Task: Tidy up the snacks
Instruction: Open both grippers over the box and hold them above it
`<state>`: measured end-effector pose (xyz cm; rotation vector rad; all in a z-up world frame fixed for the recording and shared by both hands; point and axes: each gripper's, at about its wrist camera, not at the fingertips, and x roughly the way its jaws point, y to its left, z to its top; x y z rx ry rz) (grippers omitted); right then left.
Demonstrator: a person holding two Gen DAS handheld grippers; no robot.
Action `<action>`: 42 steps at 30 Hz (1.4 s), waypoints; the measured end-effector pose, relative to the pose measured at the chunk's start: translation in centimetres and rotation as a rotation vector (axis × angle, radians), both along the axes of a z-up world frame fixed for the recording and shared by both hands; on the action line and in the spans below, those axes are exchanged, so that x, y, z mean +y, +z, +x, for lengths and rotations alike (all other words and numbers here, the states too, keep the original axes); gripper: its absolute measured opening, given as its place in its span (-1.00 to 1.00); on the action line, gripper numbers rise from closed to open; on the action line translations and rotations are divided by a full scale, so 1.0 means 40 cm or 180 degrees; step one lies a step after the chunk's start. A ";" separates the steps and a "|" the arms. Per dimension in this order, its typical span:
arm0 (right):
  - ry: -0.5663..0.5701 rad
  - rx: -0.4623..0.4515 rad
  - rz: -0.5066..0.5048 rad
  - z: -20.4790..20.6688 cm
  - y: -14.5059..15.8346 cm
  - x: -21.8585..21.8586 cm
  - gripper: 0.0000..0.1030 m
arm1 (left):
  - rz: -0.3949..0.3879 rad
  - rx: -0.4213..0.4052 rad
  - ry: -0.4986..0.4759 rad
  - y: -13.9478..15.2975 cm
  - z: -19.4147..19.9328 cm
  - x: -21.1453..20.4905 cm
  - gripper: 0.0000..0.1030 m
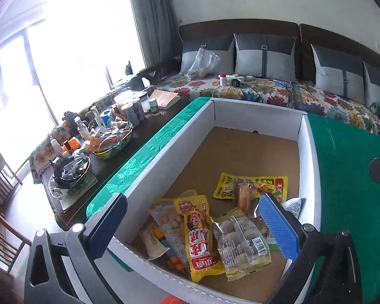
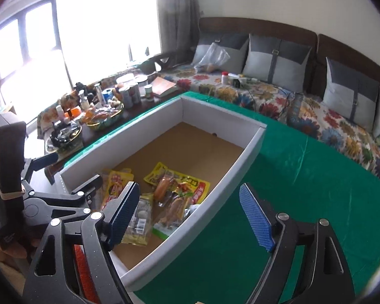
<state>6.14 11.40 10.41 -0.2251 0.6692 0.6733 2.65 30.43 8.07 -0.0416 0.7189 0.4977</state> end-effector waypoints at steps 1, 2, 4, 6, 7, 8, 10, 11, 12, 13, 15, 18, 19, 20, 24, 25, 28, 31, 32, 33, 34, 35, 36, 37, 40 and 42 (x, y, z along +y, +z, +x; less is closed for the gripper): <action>-0.0014 0.0003 0.0011 -0.004 0.003 0.001 0.63 | -0.0041 -0.0012 -0.0009 0.006 -0.006 0.002 0.99; -0.0023 0.0024 0.0006 -0.008 0.005 0.002 0.63 | -0.0087 0.0000 -0.0028 0.010 -0.012 0.001 1.00; -0.0036 0.0135 0.0015 -0.008 0.005 0.007 0.63 | -0.0157 0.0037 -0.0059 0.014 -0.021 0.000 1.00; -0.0063 0.0242 0.0058 -0.011 -0.002 0.007 0.63 | -0.0238 0.0078 -0.0070 0.014 -0.030 0.002 1.00; -0.0095 0.0296 0.0044 -0.010 -0.008 0.007 0.63 | -0.0284 0.0097 -0.0062 0.014 -0.034 0.005 0.99; -0.0117 0.0335 0.0044 -0.012 -0.010 0.010 0.63 | -0.0318 0.0102 -0.0053 0.011 -0.036 0.005 0.99; -0.0104 0.0370 0.0080 -0.021 -0.012 0.014 0.63 | -0.0361 0.0084 -0.0015 0.011 -0.044 0.010 0.99; -0.0088 0.0376 0.0088 -0.026 -0.013 0.015 0.63 | -0.0372 0.0077 0.0000 0.011 -0.048 0.012 0.99; -0.0077 0.0382 0.0082 -0.031 -0.014 0.020 0.63 | -0.0374 0.0073 0.0012 0.012 -0.050 0.015 0.99; -0.0072 0.0383 0.0069 -0.035 -0.016 0.025 0.63 | -0.0366 0.0069 0.0028 0.013 -0.052 0.017 0.99; -0.0077 0.0363 0.0056 -0.042 -0.016 0.030 0.63 | -0.0371 0.0055 0.0034 0.014 -0.056 0.023 0.99; -0.0095 0.0299 0.0032 -0.051 -0.012 0.038 0.64 | -0.0412 0.0031 -0.0005 0.014 -0.060 0.033 0.99; -0.0094 0.0280 0.0019 -0.053 -0.011 0.042 0.64 | -0.0419 0.0016 -0.0016 0.014 -0.061 0.035 1.00; -0.0087 0.0270 0.0005 -0.055 -0.011 0.047 0.64 | -0.0408 -0.0005 -0.0016 0.014 -0.064 0.037 1.00; -0.0044 0.0260 -0.0041 -0.061 -0.016 0.062 0.64 | -0.0185 -0.0038 0.0064 0.024 -0.072 0.033 0.99; -0.0038 0.0258 -0.0054 -0.063 -0.018 0.065 0.64 | -0.0118 -0.0041 0.0079 0.027 -0.074 0.031 0.99; -0.0027 0.0250 -0.0096 -0.068 -0.023 0.075 0.64 | -0.0037 -0.0075 0.0085 0.035 -0.082 0.031 1.00; -0.0009 0.0251 -0.0121 -0.071 -0.025 0.082 0.64 | -0.0040 -0.0037 0.0099 0.035 -0.083 0.039 0.99; -0.0003 0.0244 -0.0134 -0.071 -0.025 0.084 0.64 | -0.0035 -0.0017 0.0100 0.032 -0.082 0.038 0.99; -0.0002 0.0233 -0.0143 -0.072 -0.024 0.086 0.64 | -0.0024 -0.0008 0.0097 0.031 -0.081 0.038 0.99; -0.0003 0.0221 -0.0149 -0.073 -0.023 0.088 0.64 | -0.0010 -0.0004 0.0094 0.031 -0.081 0.037 1.00; -0.0002 0.0212 -0.0151 -0.072 -0.023 0.089 0.64 | 0.0004 0.0007 0.0098 0.030 -0.081 0.036 1.00; -0.0004 0.0208 -0.0153 -0.072 -0.023 0.090 0.64 | 0.0008 0.0023 0.0103 0.029 -0.080 0.036 0.99; -0.0008 0.0210 -0.0157 -0.070 -0.023 0.091 0.64 | -0.0007 0.0048 0.0102 0.027 -0.078 0.036 0.99; -0.0017 0.0215 -0.0168 -0.068 -0.026 0.094 0.64 | -0.0109 0.0116 0.0081 0.019 -0.071 0.043 1.00; -0.0026 0.0224 -0.0182 -0.066 -0.031 0.099 0.64 | -0.0131 0.0131 0.0079 0.016 -0.070 0.047 1.00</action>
